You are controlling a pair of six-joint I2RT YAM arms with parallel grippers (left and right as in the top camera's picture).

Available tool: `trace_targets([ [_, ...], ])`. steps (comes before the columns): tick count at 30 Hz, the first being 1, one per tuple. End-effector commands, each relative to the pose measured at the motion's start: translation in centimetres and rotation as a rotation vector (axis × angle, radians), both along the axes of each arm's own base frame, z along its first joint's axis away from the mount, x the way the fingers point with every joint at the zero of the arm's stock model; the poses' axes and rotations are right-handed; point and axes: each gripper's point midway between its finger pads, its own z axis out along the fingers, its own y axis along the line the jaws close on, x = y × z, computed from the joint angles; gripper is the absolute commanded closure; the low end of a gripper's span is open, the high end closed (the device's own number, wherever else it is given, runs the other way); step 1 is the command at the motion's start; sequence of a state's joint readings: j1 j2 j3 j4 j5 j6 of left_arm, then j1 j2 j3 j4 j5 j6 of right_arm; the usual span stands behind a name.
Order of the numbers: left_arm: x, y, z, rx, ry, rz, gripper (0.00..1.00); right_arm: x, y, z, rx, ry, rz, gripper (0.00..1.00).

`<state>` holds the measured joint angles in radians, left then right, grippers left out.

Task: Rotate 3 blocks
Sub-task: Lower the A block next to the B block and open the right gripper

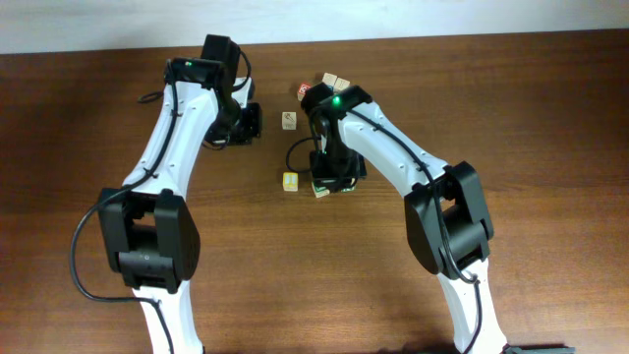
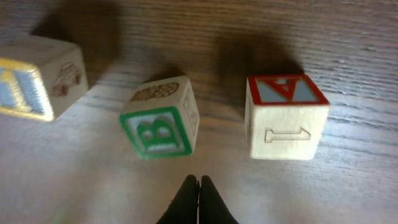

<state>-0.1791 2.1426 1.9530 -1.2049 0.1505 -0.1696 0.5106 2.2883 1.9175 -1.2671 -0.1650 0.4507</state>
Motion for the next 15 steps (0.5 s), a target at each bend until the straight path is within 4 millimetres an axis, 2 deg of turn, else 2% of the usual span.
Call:
trace_targets([
  [1, 0.8, 2.0, 0.4, 0.030, -0.028, 0.065, 0.99, -0.4, -0.3, -1.6, -0.042, -0.002, -0.085, 0.96],
  [7, 1.1, 3.6, 0.4, 0.030, -0.028, 0.101, 0.96, -0.5, -0.2, -2.2, -0.039, 0.001, -0.092, 0.96],
  [15, 1.1, 3.7, 0.4, 0.030, -0.028, 0.103, 0.91, 0.1, 0.8, -2.2, -0.002, -0.029, -0.085, 0.95],
])
